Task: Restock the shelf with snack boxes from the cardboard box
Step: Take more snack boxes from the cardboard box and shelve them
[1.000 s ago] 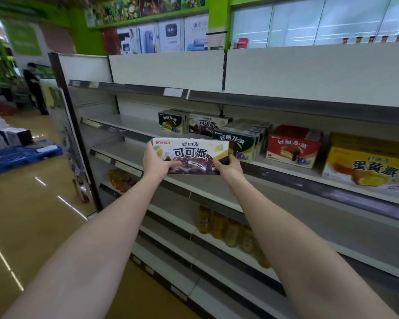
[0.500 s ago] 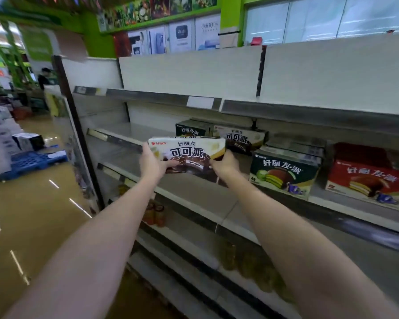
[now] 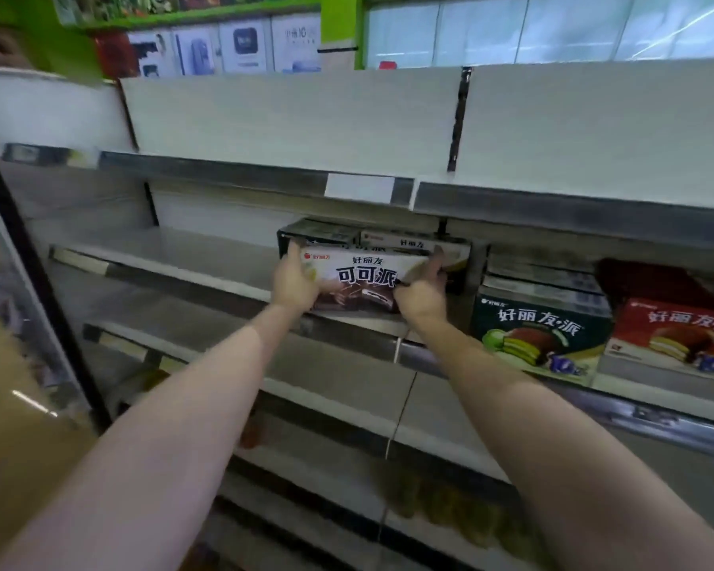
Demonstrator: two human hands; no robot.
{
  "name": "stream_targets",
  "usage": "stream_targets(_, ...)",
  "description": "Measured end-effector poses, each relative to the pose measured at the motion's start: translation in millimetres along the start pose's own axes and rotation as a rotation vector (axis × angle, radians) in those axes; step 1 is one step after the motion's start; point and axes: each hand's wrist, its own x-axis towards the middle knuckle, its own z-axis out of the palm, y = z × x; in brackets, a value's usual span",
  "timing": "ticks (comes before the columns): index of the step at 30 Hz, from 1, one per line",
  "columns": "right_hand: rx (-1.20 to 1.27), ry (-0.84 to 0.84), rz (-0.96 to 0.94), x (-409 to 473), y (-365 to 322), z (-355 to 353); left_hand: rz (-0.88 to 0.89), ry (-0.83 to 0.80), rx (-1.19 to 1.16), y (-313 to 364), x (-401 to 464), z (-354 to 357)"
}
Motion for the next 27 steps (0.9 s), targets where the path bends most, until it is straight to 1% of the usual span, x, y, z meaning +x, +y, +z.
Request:
stream_targets(5, -0.246, 0.106, 0.091, 14.4, -1.1, -2.3, 0.02, -0.17, 0.048, -15.3, 30.5, 25.0)
stream_targets(8, -0.504, 0.097, 0.092, 18.0, -6.1, 0.1, 0.09, -0.184, 0.149, -17.5, 37.5, 32.1)
stream_targets(12, -0.652, 0.181, 0.126, 19.9, -10.8, 6.9, 0.237, -0.186, 0.363, -17.3, 46.7, 41.0)
stream_targets(14, -0.708, 0.202, 0.108, 21.2, -10.9, 11.0, 0.323, -0.194, 0.464, -16.4, 49.0, 42.3)
stream_targets(16, -0.745, 0.222, 0.076, 22.7, -5.4, 13.7, 0.447, -0.179, 0.616, -15.3, 52.5, 41.1)
stream_targets(18, -0.806, 0.244, 0.046, 23.1, 0.3, 16.1, 0.579, -0.158, 0.701, -12.2, 57.9, 40.3)
stream_targets(22, -0.894, 0.292, 0.005, 29.7, 9.3, 19.7, 0.649, -0.203, 0.762, -5.5, 69.8, 48.8)
stream_targets(25, -0.906, 0.267, 0.051, 40.1, 11.9, 19.1, 0.678, -0.224, 0.776, -1.3, 70.6, 53.2)
stream_targets(27, -0.918, 0.271, 0.073, 45.7, 12.3, 18.9, 0.698, -0.197, 0.799, 0.2, 69.6, 56.3)
